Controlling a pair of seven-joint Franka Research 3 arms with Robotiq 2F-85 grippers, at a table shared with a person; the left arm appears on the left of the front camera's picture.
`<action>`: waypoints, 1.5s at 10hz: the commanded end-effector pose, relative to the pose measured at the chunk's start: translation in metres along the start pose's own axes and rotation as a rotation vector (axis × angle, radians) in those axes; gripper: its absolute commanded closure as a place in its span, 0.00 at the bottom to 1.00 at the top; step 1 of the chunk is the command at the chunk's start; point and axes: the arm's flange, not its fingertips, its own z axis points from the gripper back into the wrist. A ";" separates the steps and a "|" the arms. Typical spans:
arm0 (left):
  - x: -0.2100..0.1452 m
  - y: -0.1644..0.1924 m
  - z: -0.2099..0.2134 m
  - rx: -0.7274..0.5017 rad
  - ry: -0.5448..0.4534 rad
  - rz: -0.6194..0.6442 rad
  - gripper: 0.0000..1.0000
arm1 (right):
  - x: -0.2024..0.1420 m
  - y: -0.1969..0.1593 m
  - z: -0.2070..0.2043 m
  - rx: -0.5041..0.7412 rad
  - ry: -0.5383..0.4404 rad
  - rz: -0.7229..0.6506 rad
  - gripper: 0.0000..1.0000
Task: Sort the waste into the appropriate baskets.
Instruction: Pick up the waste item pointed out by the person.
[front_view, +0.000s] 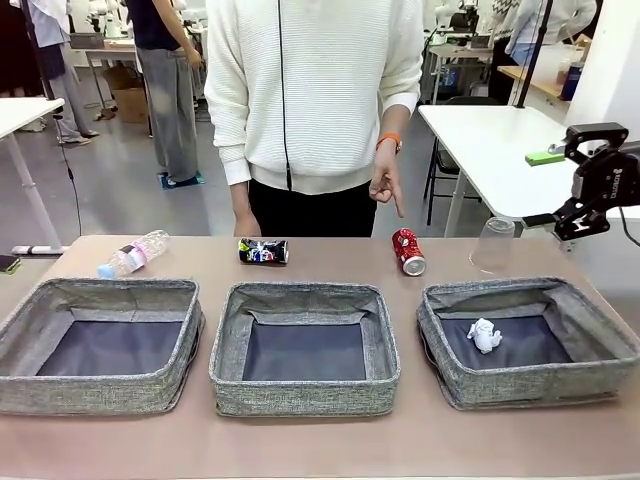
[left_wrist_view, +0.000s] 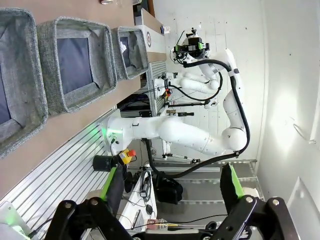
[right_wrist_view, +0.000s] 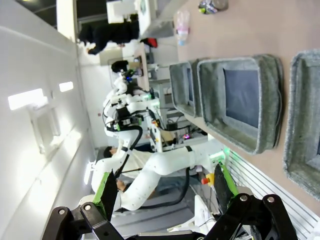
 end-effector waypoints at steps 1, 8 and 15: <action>-0.002 -0.001 -0.002 -0.015 -0.007 0.002 0.00 | 0.000 0.000 0.000 0.000 0.000 0.000 0.00; -0.002 -0.001 -0.002 -0.015 -0.007 0.002 0.00 | 0.103 0.031 -0.178 -1.535 -0.280 0.059 0.00; -0.002 -0.001 -0.002 -0.015 -0.007 0.002 0.00 | 0.192 -0.028 -0.220 -1.255 -0.342 0.294 0.00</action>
